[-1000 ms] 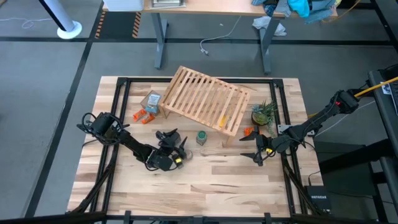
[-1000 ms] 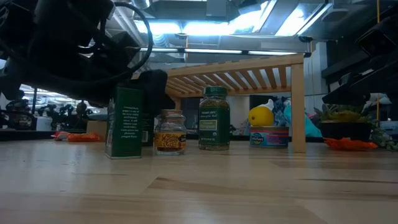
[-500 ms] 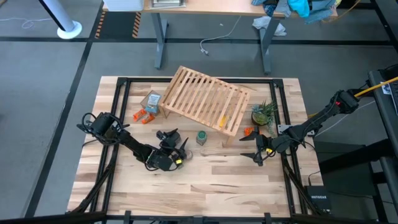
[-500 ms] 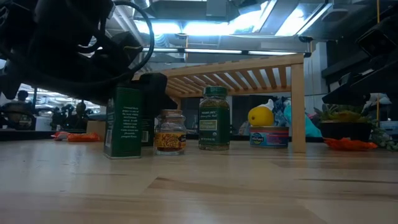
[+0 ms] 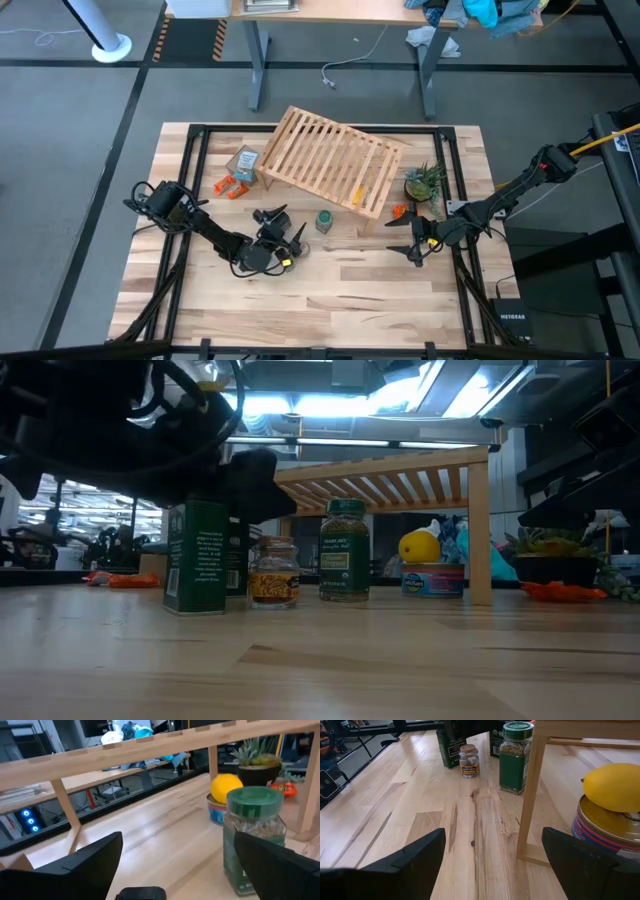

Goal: Shelf spices
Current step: Remove the green seasoning can from the shelf

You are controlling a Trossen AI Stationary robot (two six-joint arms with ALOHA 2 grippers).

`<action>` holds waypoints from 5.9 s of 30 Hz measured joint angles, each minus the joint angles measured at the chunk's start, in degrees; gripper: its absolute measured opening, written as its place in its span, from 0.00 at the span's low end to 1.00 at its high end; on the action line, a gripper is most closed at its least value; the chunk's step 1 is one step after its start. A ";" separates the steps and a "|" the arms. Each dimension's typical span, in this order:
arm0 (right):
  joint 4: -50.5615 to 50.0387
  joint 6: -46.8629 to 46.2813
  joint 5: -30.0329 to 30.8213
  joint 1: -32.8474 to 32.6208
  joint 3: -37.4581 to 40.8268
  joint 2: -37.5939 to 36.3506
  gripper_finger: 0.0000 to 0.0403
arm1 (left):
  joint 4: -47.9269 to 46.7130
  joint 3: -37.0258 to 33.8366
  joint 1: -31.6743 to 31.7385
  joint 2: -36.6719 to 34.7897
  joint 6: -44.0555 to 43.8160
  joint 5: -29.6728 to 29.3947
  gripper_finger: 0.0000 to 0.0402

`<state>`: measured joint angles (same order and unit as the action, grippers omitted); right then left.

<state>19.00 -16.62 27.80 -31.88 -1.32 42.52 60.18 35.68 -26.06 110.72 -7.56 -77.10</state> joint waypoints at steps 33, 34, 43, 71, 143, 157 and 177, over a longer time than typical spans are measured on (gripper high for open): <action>0.02 0.00 0.01 0.00 0.00 0.01 0.84 | 10.93 -0.02 -18.76 -10.03 50.42 -1.94 0.93; 0.00 0.00 -0.01 0.00 0.00 0.01 0.84 | 10.82 -0.02 -18.98 -10.03 52.51 -2.47 0.93; 2.81 4.58 4.16 0.02 0.02 -0.02 0.84 | 10.80 -0.02 -20.27 -10.03 59.82 -12.51 0.93; 18.69 8.15 -5.39 0.02 -5.54 13.27 0.84 | 10.90 -0.03 -20.76 -10.03 49.02 -12.92 0.93; 20.09 6.47 -2.84 0.02 -42.80 63.26 0.65 | -35.54 -0.25 -24.39 -10.08 -30.20 20.85 0.93; 18.16 6.08 -1.97 3.88 -52.03 72.48 0.46 | -36.17 0.02 -24.39 -10.08 -31.86 21.62 0.93; 19.07 4.59 -3.28 9.94 -55.04 74.38 0.43 | -37.76 0.02 -24.14 -10.08 -33.00 22.49 0.93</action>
<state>38.08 -12.03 24.52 -21.93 -56.37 116.90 22.42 35.70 -50.20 100.64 -40.56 -54.61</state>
